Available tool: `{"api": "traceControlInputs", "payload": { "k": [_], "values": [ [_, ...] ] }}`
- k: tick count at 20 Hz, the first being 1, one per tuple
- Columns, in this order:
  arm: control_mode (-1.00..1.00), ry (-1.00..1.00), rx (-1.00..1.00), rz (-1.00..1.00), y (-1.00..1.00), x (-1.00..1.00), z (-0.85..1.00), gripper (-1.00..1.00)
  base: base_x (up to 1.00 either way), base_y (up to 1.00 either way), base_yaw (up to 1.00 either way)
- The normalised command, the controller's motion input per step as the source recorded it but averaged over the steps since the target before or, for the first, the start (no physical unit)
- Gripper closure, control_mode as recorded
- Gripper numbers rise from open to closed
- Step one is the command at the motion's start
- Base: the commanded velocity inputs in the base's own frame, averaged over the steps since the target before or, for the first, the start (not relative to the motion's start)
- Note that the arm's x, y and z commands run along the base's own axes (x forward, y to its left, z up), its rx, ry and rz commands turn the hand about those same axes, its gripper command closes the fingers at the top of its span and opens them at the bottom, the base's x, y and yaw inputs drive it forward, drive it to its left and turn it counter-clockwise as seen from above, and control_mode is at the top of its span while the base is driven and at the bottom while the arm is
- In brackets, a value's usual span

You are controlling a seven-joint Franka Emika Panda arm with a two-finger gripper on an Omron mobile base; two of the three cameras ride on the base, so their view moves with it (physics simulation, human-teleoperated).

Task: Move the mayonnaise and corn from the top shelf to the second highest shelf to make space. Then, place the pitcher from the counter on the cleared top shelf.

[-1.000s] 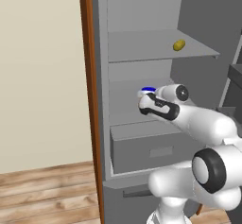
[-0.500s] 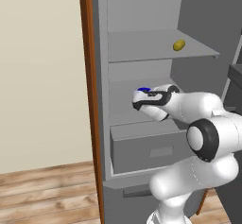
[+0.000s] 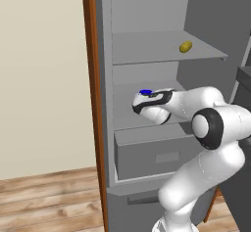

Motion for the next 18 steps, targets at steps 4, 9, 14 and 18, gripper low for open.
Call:
{"api": "traceControlInputs", "payload": {
  "k": [4,9,14,18],
  "values": [
    [-1.00,-0.13,0.00,0.00,0.00,0.11,-0.32,-1.00,0.00,0.00,0.00],
    [-1.00,-0.03,0.00,0.00,-0.05,0.00,-0.01,-1.00,0.00,0.00,0.00],
    [-1.00,0.00,0.00,0.00,-0.12,-0.04,0.29,-1.00,0.00,0.00,0.00],
    [-1.00,0.00,0.00,0.00,-0.10,-0.01,0.64,-1.00,0.00,0.00,0.00]
  ]
}}
